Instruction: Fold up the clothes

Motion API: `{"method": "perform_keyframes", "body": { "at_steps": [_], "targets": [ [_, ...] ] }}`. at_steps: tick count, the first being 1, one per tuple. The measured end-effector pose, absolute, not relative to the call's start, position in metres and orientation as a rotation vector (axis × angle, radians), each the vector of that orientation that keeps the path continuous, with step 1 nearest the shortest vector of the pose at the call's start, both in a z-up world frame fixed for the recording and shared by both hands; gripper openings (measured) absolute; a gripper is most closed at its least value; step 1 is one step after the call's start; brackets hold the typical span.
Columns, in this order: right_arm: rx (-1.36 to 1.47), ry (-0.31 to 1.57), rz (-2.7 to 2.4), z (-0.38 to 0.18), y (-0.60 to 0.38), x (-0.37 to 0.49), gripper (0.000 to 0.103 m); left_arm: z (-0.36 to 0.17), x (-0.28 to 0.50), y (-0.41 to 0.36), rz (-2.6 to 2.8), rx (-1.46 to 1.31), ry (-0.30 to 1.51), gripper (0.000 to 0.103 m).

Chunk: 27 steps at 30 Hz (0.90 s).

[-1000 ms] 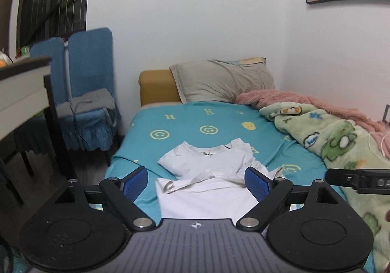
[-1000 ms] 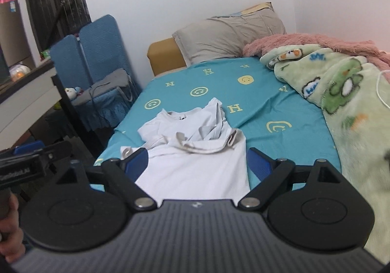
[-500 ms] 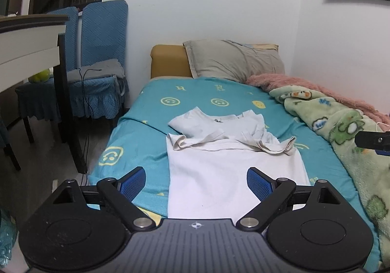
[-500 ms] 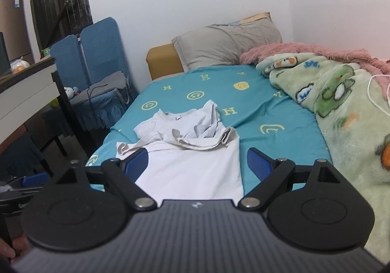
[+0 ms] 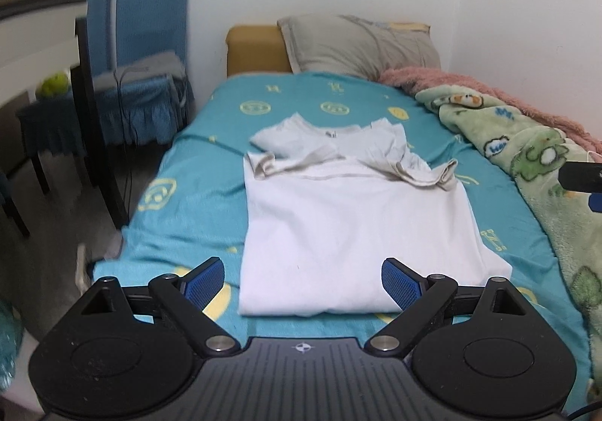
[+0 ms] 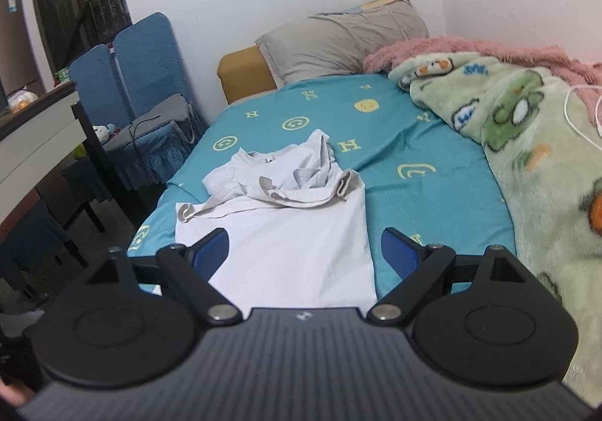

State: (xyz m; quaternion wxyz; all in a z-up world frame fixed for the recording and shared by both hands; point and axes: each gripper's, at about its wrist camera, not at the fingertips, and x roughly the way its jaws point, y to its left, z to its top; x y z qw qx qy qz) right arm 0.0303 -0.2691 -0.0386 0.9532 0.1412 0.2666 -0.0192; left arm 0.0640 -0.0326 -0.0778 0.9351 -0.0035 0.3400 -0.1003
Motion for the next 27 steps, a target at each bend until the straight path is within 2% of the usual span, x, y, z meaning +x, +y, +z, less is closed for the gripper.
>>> {"method": "perform_keyframes", "body": {
  "at_steps": [10, 18, 21, 27],
  "targets": [
    [0.303, 0.621, -0.064, -0.049, -0.273, 0.035, 0.089, -0.103, 0.082, -0.032, -0.179, -0.072, 0.880, 0.092],
    [0.337, 0.638, -0.065, -0.052, -0.278, 0.037, 0.089, -0.123, 0.097, -0.016, -0.204, -0.308, 1.014, 0.091],
    [0.404, 0.651, -0.067, -0.054, -0.288, 0.037, 0.089, -0.133, 0.102, -0.011, -0.243, -0.408, 1.082, 0.085],
    [0.602, 0.698, -0.056, -0.066, -0.309, 0.039, 0.089, -0.144, 0.109, -0.010, -0.289, -0.511, 1.111, 0.085]
  ]
}}
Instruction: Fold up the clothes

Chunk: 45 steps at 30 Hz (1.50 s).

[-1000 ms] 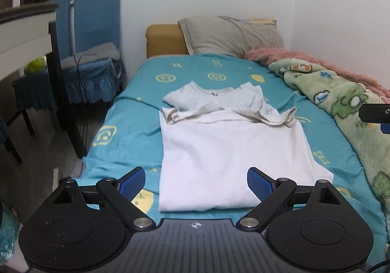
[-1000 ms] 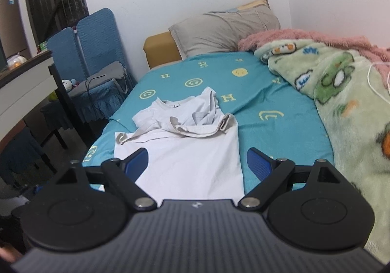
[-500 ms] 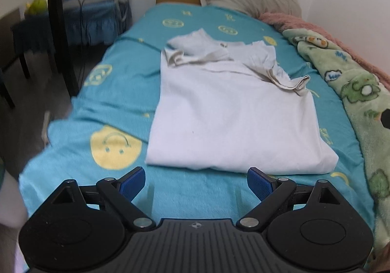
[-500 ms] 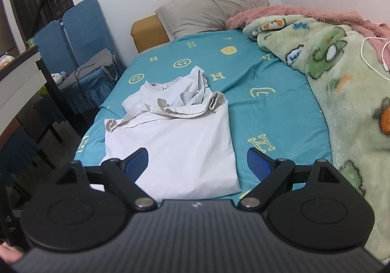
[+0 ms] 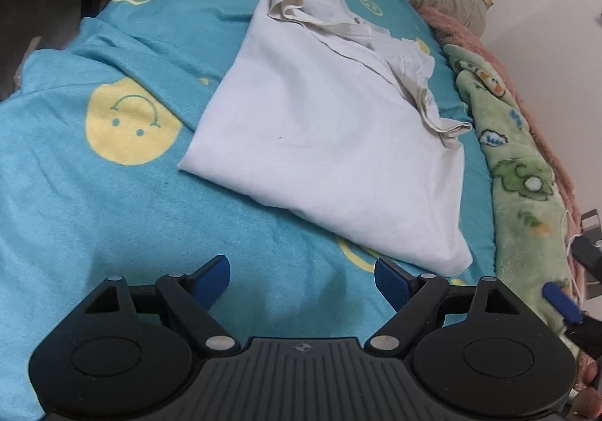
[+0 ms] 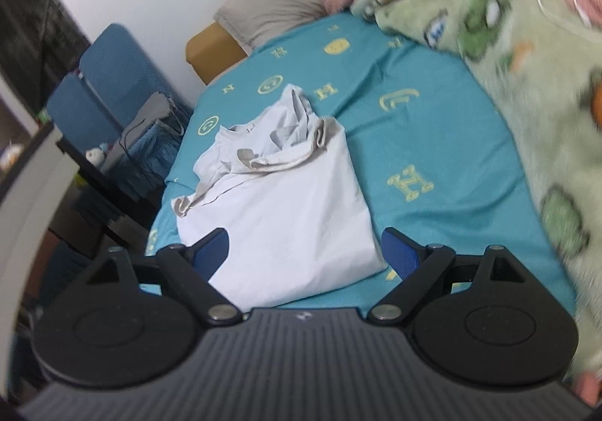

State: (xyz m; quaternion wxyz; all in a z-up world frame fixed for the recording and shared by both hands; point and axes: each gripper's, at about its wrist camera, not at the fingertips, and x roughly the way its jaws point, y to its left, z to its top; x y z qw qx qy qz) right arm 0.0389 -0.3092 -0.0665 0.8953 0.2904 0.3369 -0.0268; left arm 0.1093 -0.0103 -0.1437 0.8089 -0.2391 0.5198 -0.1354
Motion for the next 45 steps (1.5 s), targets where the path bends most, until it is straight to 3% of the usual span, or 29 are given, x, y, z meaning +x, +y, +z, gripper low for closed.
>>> {"method": "perform_keyframes", "body": {
  "at_steps": [6, 11, 14, 16, 19, 27, 30, 33, 36, 38, 45],
  "targets": [
    [0.764, 0.763, -0.051, -0.086, -0.320, 0.043, 0.089, -0.155, 0.134, -0.002, -0.292, -0.692, 1.071, 0.081],
    [0.867, 0.800, -0.051, -0.102, -0.326, 0.047, 0.089, -0.161, 0.146, -0.006, -0.289, -0.807, 1.008, 0.072],
    [0.951, 0.818, -0.031, -0.113, -0.327, 0.050, 0.089, -0.158, 0.147, -0.012, -0.286, -0.769, 0.977, 0.054],
    [1.010, 0.828, -0.014, -0.121, -0.328, 0.052, 0.089, -0.155, 0.146, -0.011, -0.290, -0.757, 0.947, 0.031],
    [1.112, 0.815, 0.042, -0.132, -0.322, 0.054, 0.090, -0.151, 0.145, -0.002, -0.312, -0.833, 0.902, 0.016],
    [1.257, 0.841, 0.185, -0.168, -0.281, 0.091, 0.089, -0.130, 0.138, 0.001, -0.394, -0.864, 0.758, 0.010],
    [1.258, 0.772, 0.090, -0.174, -0.295, 0.092, 0.087, -0.131, 0.138, 0.006, -0.383, -0.894, 0.758, 0.009],
    [1.281, 0.717, -0.017, -0.178, -0.315, 0.088, 0.070, -0.132, 0.139, 0.009, -0.377, -0.914, 0.753, 0.009],
    [1.241, 0.709, -0.090, -0.174, -0.324, 0.086, 0.041, -0.129, 0.139, 0.010, -0.376, -0.909, 0.745, 0.009],
    [1.207, 0.714, -0.098, -0.169, -0.324, 0.087, 0.014, -0.128, 0.137, 0.012, -0.374, -0.906, 0.740, 0.009],
    [1.126, 0.620, -0.048, -0.145, -0.323, 0.081, 0.009, -0.140, 0.142, 0.021, -0.335, -0.950, 0.818, 0.012]
  ]
}}
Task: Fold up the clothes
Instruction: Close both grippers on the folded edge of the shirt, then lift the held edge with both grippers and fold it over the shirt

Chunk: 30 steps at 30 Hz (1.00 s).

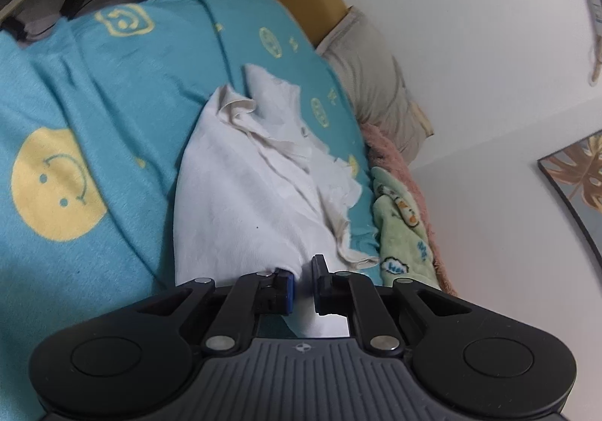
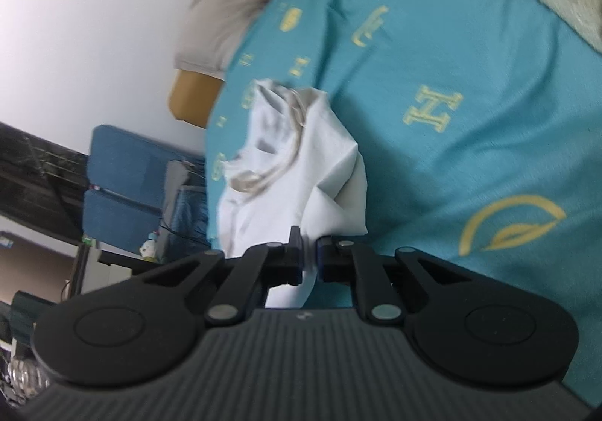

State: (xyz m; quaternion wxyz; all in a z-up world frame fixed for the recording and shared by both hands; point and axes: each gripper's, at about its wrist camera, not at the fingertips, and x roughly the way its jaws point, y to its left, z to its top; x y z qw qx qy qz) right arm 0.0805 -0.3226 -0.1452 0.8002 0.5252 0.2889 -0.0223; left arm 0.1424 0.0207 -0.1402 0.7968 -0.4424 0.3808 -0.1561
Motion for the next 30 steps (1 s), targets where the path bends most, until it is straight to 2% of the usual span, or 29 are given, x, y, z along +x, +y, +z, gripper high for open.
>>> {"method": "perform_keyframes", "body": {
  "at_steps": [3, 5, 7, 13, 16, 18, 20, 21, 22, 23, 25, 28, 30],
  "targets": [
    [1.100, 0.617, -0.043, -0.142, -0.324, 0.080, 0.009, -0.152, 0.147, 0.022, -0.311, -0.954, 0.875, 0.017],
    [1.093, 0.619, -0.043, -0.142, -0.323, 0.081, 0.009, -0.157, 0.149, 0.022, -0.299, -0.961, 0.900, 0.024],
    [1.086, 0.620, -0.048, -0.142, -0.325, 0.083, 0.009, -0.162, 0.151, 0.023, -0.286, -0.962, 0.923, 0.040],
    [1.073, 0.623, -0.067, -0.142, -0.327, 0.081, 0.008, -0.174, 0.153, 0.024, -0.273, -0.975, 0.993, 0.064],
    [1.069, 0.627, -0.078, -0.144, -0.329, 0.080, 0.008, -0.181, 0.152, 0.024, -0.285, -0.998, 1.023, 0.064],
    [1.075, 0.628, -0.083, -0.144, -0.331, 0.080, 0.008, -0.180, 0.152, 0.024, -0.286, -0.996, 1.015, 0.062],
    [1.075, 0.623, -0.080, -0.143, -0.330, 0.079, 0.008, -0.179, 0.152, 0.026, -0.279, -0.999, 0.998, 0.054],
    [1.073, 0.620, -0.078, -0.142, -0.330, 0.079, 0.008, -0.179, 0.152, 0.028, -0.276, -1.005, 0.986, 0.043],
    [1.071, 0.620, -0.076, -0.141, -0.329, 0.079, 0.008, -0.179, 0.152, 0.030, -0.273, -1.012, 0.976, 0.035],
    [1.068, 0.619, -0.075, -0.141, -0.329, 0.079, 0.008, -0.179, 0.152, 0.031, -0.266, -1.019, 0.967, 0.032],
    [1.064, 0.621, -0.075, -0.141, -0.329, 0.080, 0.008, -0.179, 0.154, 0.033, -0.261, -1.025, 0.956, 0.015],
    [1.054, 0.613, -0.071, -0.139, -0.328, 0.080, 0.008, -0.170, 0.153, 0.034, -0.266, -1.013, 0.909, 0.006],
    [1.044, 0.596, -0.062, -0.136, -0.327, 0.079, 0.008, -0.156, 0.150, 0.033, -0.288, -0.987, 0.851, 0.004]
  ]
}}
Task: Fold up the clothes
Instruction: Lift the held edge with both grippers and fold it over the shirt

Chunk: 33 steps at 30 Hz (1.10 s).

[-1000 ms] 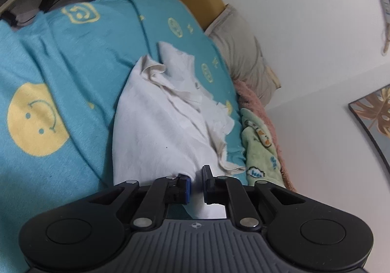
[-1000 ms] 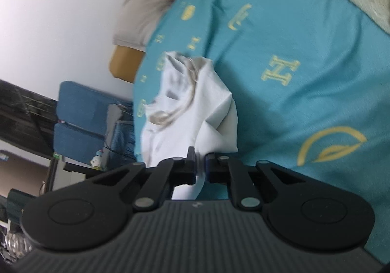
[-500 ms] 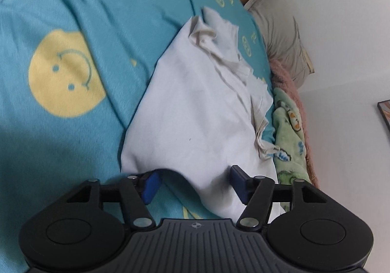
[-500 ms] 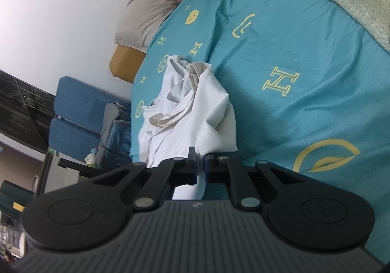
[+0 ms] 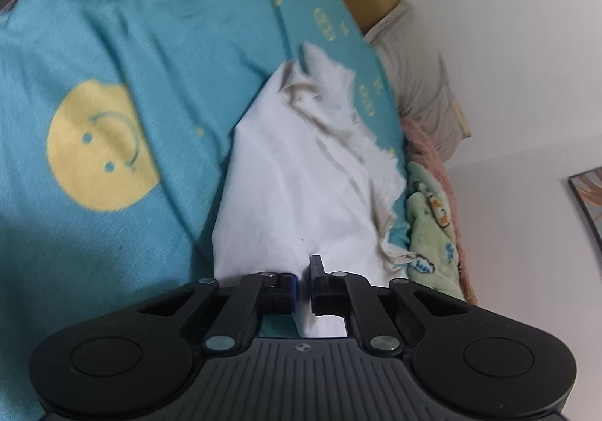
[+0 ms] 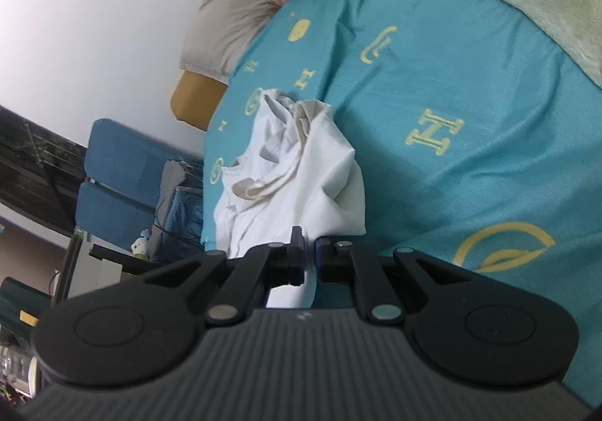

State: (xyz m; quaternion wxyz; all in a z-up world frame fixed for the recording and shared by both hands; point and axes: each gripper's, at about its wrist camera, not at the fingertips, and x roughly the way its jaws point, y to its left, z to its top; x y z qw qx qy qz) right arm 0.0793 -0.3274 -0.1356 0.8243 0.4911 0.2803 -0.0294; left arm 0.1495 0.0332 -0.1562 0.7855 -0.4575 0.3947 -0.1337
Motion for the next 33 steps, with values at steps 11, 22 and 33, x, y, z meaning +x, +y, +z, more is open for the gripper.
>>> {"method": "perform_keyframes", "body": {
  "at_steps": [11, 22, 33],
  "targets": [
    [1.038, 0.469, 0.012, -0.088, -0.326, 0.044, 0.008, -0.057, 0.093, 0.035, -0.403, -0.780, 0.624, 0.003],
    [0.966, 0.542, 0.088, -0.048, -0.294, -0.097, 0.008, -0.009, -0.049, 0.079, -0.433, -0.801, 0.708, 0.003],
    [0.963, 0.593, 0.062, -0.028, -0.301, -0.057, 0.008, 0.024, -0.005, 0.050, -0.333, -0.609, 0.725, 0.003]
  ]
}}
